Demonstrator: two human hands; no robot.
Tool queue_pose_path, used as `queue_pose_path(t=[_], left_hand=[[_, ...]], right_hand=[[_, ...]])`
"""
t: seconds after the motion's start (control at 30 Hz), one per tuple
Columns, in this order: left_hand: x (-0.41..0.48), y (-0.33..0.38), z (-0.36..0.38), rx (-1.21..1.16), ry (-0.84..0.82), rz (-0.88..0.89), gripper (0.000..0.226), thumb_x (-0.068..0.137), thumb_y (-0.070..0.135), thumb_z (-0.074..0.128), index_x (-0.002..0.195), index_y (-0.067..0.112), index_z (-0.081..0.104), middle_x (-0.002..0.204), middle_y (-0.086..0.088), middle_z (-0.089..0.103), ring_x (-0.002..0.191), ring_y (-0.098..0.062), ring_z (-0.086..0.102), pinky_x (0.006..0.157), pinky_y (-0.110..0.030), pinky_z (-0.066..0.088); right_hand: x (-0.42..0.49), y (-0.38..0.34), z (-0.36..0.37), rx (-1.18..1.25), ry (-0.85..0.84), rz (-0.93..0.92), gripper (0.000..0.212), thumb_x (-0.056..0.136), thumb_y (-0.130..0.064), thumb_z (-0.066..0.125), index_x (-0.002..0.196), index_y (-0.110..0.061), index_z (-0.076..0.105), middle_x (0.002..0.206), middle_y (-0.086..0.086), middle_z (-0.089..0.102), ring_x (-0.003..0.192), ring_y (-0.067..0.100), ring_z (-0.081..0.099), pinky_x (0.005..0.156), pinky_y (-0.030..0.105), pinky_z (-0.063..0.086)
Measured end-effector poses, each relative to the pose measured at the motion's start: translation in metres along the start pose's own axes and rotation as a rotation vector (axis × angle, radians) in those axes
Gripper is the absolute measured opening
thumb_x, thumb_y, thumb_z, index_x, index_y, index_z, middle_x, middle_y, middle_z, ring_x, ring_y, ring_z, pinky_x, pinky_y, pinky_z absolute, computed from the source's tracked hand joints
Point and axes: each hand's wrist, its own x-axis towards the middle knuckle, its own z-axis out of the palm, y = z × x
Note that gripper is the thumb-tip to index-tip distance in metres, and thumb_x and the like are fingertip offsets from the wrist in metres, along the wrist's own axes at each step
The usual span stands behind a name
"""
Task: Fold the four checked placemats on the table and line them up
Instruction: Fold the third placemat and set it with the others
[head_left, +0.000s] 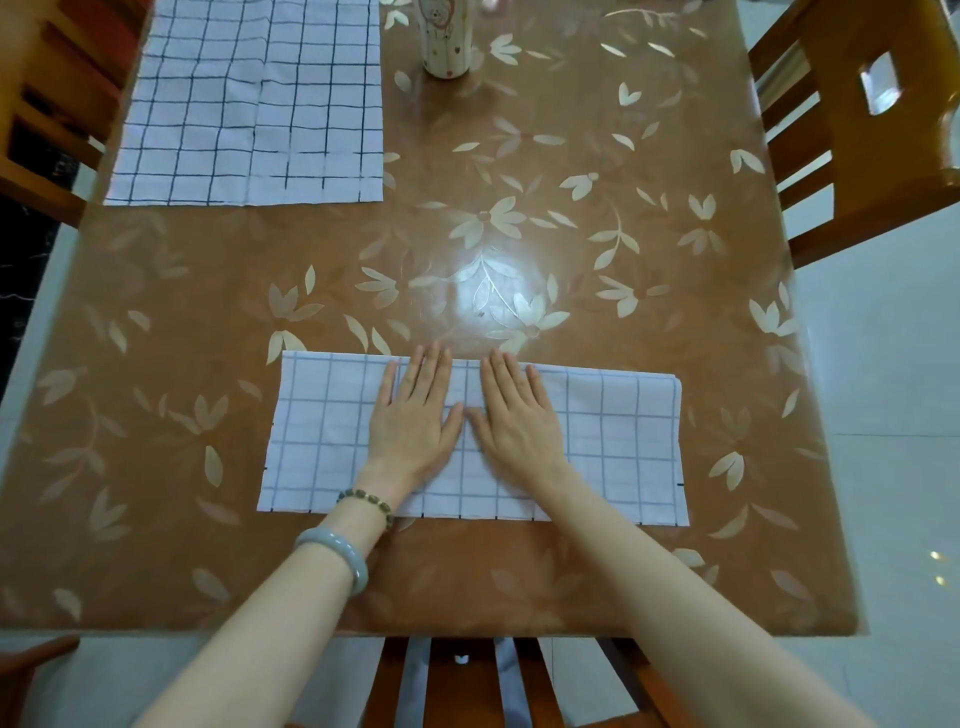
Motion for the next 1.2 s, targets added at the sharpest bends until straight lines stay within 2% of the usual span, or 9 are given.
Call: queue_pose_path(t=[0.13,0.23,0.5,0.57,0.67,0.77,0.83,1.07,1.2], left_hand=[[-0.004,-0.026,0.000,-0.024,-0.015,-0.083,0.070,0.095,0.056,0.000,0.151,0.016,-0.013,0.159,0.001,-0.018,0.145,-0.012,-0.019,0.119,-0.042,-0.010],[-0.012,-0.061,-0.003,-0.053,-0.003,-0.160,0.072,0.095,0.059,0.000,0.151,0.017,-0.014,0.160,0.001,-0.017,0.146,-0.012,-0.019,0.119,-0.042,-0.011],[-0.026,-0.127,-0.019,-0.002,0.032,-0.307,0.074,0.095,0.061,0.001,0.152,0.013,-0.010,0.161,-0.005,-0.010,0.147,-0.015,-0.015,0.119,-0.048,-0.006],[-0.024,-0.112,-0.026,0.000,0.054,-0.285,0.074,0.095,0.059,-0.001,0.151,0.011,-0.011,0.160,-0.007,-0.013,0.146,-0.016,-0.016,0.118,-0.045,-0.011],[-0.014,-0.059,-0.030,-0.022,0.064,-0.092,0.070,0.095,0.053,-0.004,0.150,0.011,-0.011,0.159,-0.006,-0.014,0.146,-0.017,-0.016,0.118,-0.041,-0.014],[-0.008,-0.011,-0.019,-0.016,0.037,0.045,0.066,0.095,0.047,-0.003,0.150,0.011,-0.010,0.160,-0.006,-0.012,0.145,-0.017,-0.018,0.118,-0.044,-0.013],[-0.007,0.001,-0.010,0.005,0.023,0.055,0.064,0.094,0.046,-0.004,0.149,0.012,-0.009,0.160,-0.005,-0.007,0.144,-0.016,-0.016,0.117,-0.044,-0.015],[-0.009,-0.026,-0.001,0.018,-0.001,-0.025,0.070,0.094,0.055,-0.002,0.150,0.015,-0.012,0.158,0.000,-0.014,0.146,-0.014,-0.016,0.118,-0.044,-0.012],[-0.023,-0.066,-0.002,0.007,-0.012,-0.129,0.072,0.093,0.058,-0.003,0.151,0.016,-0.013,0.160,0.000,-0.013,0.146,-0.014,-0.017,0.116,-0.040,-0.018]], right_hand=[[-0.015,0.040,-0.010,-0.047,0.014,0.123,0.068,0.097,-0.048,0.017,0.148,-0.004,0.020,0.156,0.010,0.014,0.144,0.018,0.005,0.118,0.037,-0.001],[-0.033,0.081,-0.020,-0.057,0.010,0.221,0.069,0.096,-0.050,0.007,0.149,-0.007,0.004,0.157,0.006,-0.003,0.145,0.015,-0.007,0.118,0.033,-0.008],[-0.060,0.131,-0.040,-0.115,0.032,0.418,0.076,0.094,-0.053,-0.004,0.150,-0.004,0.008,0.159,0.012,0.006,0.147,0.022,0.000,0.119,0.044,-0.003],[-0.052,0.110,-0.043,-0.124,0.099,0.402,0.075,0.096,-0.050,-0.003,0.148,-0.001,0.016,0.157,0.016,0.012,0.146,0.026,0.008,0.117,0.045,-0.004],[-0.028,0.052,-0.034,-0.096,0.139,0.218,0.061,0.100,-0.037,0.012,0.145,0.001,0.027,0.154,0.017,0.024,0.143,0.029,0.021,0.116,0.049,0.005],[-0.010,-0.003,-0.015,-0.046,0.079,0.043,0.056,0.095,-0.031,0.027,0.141,0.000,0.039,0.149,0.017,0.035,0.140,0.030,0.031,0.112,0.050,0.016],[-0.004,-0.017,-0.006,-0.039,0.042,0.027,0.056,0.094,-0.032,0.029,0.138,-0.001,0.043,0.146,0.016,0.041,0.137,0.029,0.036,0.111,0.048,0.016],[-0.025,0.032,-0.005,-0.054,0.032,0.132,0.062,0.096,-0.041,0.022,0.145,-0.005,0.033,0.152,0.013,0.031,0.143,0.023,0.022,0.116,0.044,0.008],[-0.046,0.083,-0.018,-0.080,0.013,0.243,0.066,0.095,-0.047,0.010,0.149,-0.010,0.008,0.158,0.007,0.006,0.145,0.016,0.000,0.118,0.037,-0.006]])
